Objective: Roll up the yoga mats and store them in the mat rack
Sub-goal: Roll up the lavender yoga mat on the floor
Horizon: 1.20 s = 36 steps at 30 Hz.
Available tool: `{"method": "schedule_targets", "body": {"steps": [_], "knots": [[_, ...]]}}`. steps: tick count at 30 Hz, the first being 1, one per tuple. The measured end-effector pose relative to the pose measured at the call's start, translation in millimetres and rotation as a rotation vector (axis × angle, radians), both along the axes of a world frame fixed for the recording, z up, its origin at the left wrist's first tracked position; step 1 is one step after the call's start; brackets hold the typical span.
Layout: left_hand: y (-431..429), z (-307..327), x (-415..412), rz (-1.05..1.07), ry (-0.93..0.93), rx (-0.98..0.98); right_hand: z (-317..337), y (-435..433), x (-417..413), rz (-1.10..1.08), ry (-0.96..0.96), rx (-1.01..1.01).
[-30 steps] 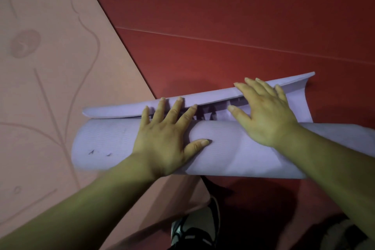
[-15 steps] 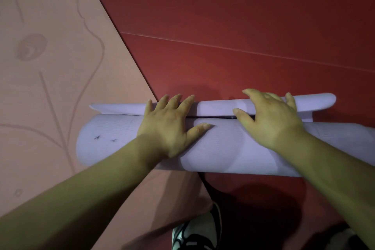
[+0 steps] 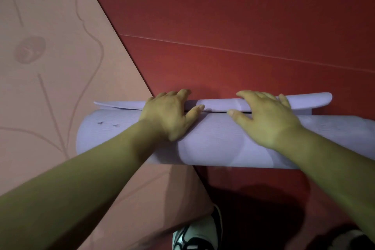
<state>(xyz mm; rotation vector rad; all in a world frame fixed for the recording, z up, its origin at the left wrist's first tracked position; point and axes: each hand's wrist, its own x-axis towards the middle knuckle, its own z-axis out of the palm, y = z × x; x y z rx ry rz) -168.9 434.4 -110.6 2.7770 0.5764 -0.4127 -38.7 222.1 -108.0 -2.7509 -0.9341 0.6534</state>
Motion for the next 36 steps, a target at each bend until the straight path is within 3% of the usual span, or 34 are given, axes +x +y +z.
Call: {"method": "schedule_targets", "body": {"steps": [14,20,32,36], "knots": [[-28.8,0.6,-21.8,-0.070,-0.143,0.096,-9.5,5.8,6.4,0.019,-0.158,0.058],[-27.8,1.9,-10.1,-0.084,0.023,0.157,-10.3,12.5,17.5,-0.011,-0.111,0.095],[-11.7,-1.8,13.3,-0.084,-0.019,0.109,2.0,22.5,35.7,-0.006,0.096,-0.196],[-11.0,-1.9,14.7,-0.082,-0.035,0.122,-1.5,18.7,28.6,0.006,-0.083,-0.108]]}}
